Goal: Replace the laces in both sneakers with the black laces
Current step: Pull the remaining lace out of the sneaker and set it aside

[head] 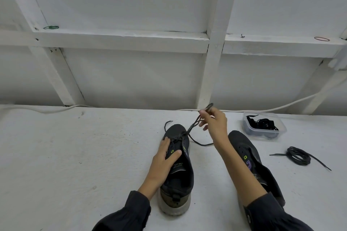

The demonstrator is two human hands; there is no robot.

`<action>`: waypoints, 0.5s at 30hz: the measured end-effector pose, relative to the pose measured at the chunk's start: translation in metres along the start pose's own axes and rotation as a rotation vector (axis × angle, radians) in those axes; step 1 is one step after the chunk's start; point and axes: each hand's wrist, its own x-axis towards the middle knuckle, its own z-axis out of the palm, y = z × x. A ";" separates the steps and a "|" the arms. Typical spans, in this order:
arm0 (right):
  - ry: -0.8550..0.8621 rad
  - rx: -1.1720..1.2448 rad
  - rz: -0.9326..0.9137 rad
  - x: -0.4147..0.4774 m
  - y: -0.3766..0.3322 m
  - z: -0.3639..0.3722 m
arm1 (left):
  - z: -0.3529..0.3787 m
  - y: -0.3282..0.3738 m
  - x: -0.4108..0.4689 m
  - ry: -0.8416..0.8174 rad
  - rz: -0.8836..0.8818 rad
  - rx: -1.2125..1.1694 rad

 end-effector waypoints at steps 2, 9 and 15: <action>-0.015 0.038 0.041 -0.004 0.002 0.002 | 0.000 0.000 0.000 0.005 0.009 0.011; -0.398 -0.305 0.104 -0.022 0.034 0.015 | 0.002 0.001 0.001 0.015 0.039 0.015; -0.002 -0.074 0.023 -0.005 0.013 0.010 | 0.001 -0.002 0.001 0.010 -0.010 -0.017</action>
